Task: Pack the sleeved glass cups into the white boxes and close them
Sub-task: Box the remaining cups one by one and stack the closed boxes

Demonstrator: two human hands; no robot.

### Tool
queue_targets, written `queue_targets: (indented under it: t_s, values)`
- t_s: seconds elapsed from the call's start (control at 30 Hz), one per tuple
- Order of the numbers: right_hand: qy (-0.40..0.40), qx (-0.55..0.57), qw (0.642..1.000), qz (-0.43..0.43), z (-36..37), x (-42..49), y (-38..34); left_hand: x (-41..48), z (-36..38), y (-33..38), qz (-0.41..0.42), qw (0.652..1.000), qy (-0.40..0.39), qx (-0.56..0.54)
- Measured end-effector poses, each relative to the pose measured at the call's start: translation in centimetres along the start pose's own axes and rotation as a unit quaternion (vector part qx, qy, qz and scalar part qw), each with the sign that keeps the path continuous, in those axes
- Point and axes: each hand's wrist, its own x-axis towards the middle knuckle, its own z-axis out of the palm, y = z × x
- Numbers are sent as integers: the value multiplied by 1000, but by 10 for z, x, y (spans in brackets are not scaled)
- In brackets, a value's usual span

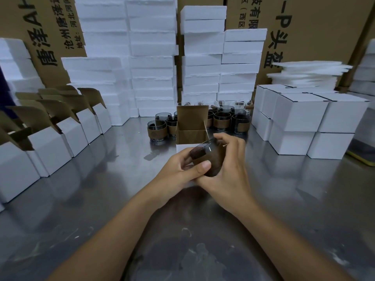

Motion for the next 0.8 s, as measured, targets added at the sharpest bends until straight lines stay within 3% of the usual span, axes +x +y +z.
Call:
queue_targets:
  t_s: [0.2, 0.4, 0.6, 0.8]
  values:
    - [-15, 41, 999, -7, -1, 0, -2, 1, -10, 1, -21, 998, -25, -51]
    - [-23, 93, 994, 46, 1, 1, 1, 2, -11, -1, 2, 998, -25, -50]
    - [-56, 86, 993, 52, 0, 3, 6, 4, -9, 0, 46, 998, 23, 35]
    - [-40, 75, 995, 51, -4, 4, 5, 2, -11, 1, 61, 998, 9, -5]
